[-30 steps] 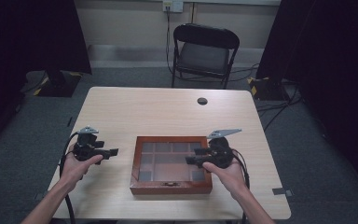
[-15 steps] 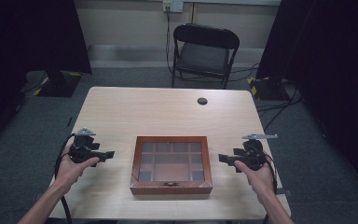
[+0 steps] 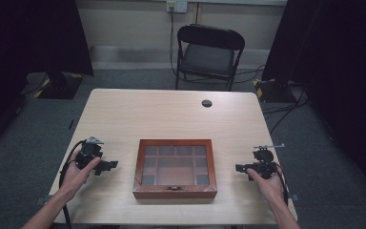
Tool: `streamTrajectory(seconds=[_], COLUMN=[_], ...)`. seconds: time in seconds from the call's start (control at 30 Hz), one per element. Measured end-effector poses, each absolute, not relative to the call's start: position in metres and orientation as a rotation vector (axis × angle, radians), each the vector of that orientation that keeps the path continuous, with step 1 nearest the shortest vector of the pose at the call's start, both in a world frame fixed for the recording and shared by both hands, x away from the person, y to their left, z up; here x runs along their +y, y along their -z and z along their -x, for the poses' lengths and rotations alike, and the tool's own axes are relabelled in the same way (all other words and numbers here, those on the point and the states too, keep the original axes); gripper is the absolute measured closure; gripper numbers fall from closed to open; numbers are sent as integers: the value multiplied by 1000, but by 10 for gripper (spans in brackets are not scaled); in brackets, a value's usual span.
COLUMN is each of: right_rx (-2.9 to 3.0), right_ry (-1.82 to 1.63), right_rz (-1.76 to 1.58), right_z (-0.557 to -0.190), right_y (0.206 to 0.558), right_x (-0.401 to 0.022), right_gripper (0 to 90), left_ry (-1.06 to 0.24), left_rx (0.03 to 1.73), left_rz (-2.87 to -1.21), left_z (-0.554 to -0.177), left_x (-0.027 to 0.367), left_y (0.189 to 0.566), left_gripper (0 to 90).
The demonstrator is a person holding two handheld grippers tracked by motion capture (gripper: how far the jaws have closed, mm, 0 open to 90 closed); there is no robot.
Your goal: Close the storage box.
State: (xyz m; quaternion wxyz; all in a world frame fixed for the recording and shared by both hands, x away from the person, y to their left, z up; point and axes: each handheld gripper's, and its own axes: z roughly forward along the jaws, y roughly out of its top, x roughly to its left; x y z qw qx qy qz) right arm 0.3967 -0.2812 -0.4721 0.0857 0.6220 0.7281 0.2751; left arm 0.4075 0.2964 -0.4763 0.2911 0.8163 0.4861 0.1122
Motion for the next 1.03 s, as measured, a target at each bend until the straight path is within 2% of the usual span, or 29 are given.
streamTrajectory(seconds=[0.2, 0.3, 0.37, 0.5, 0.73, 1.03], right_rx=[2148, 2103, 2078, 2046, 2009, 2012], right_ry=[-747, -694, -707, -769, -828, -831], right_rz=[-1720, -1655, -1614, -1570, -1538, -1533], right_z=[-394, -393, -393, -391, -391, -392], right_y=[479, 488, 492, 497, 501, 501], right_x=[-272, -263, -260, -262, -261, -261], right_gripper=[109, 0, 0, 0, 0, 0], left_ry=[-327, -385, -436, -439, -495, -500], left_rx=[1318, 1290, 1275, 1265, 1181, 1180], left_rz=[-2177, -2179, -2199, -2173, -2103, -2105], left_z=[-408, -407, -406, -403, -403, -404], left_x=[298, 295, 292, 287, 292, 292], left_y=[483, 487, 489, 494, 503, 503], left_gripper=[164, 128, 97, 0, 0, 0])
